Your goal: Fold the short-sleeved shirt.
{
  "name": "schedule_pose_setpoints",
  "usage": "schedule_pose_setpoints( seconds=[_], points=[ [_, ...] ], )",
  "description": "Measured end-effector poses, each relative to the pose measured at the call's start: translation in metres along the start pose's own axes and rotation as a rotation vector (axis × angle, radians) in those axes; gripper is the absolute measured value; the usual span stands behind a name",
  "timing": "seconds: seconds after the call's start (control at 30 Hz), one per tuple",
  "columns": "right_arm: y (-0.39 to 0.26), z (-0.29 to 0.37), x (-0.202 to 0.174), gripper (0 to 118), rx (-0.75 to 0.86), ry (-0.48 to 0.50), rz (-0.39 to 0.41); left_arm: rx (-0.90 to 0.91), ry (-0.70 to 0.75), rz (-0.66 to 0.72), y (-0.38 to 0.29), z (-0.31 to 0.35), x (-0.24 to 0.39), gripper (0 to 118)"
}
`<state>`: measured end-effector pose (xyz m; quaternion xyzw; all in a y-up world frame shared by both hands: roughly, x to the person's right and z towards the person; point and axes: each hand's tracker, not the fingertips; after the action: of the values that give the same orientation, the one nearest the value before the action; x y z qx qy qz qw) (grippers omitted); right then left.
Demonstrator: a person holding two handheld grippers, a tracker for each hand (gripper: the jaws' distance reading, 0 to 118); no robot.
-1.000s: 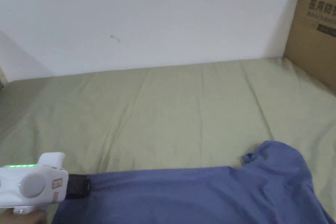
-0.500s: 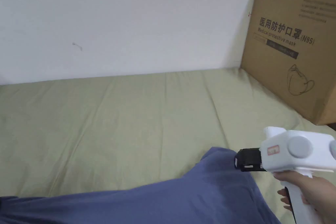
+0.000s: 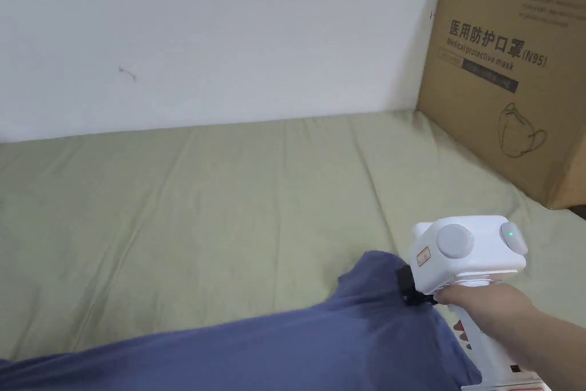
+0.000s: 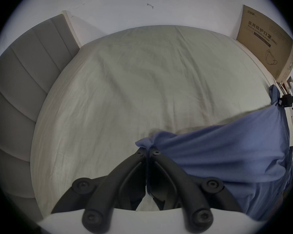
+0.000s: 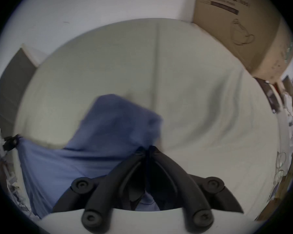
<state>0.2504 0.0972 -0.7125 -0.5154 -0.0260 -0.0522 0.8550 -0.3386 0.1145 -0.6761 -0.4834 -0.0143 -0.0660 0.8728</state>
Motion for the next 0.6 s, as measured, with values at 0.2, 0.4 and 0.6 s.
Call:
schedule_pose_setpoints(
  seconds=[0.2, 0.4, 0.6],
  points=[
    [-0.012, 0.043, -0.016, 2, 0.089, -0.017, 0.056, 0.042, 0.01, 0.009, 0.006, 0.034, 0.001, 1],
    [0.018, 0.128, -0.013, 2, 0.3, -0.055, 0.007, 0.173, 0.011, 0.013, 0.033, 0.096, 0.002, 1],
    [0.076, 0.196, -0.023, 2, 0.43, -0.078, 0.002, 0.293, 0.062, 0.022, 0.09, 0.144, 0.001, 1]
  ],
)
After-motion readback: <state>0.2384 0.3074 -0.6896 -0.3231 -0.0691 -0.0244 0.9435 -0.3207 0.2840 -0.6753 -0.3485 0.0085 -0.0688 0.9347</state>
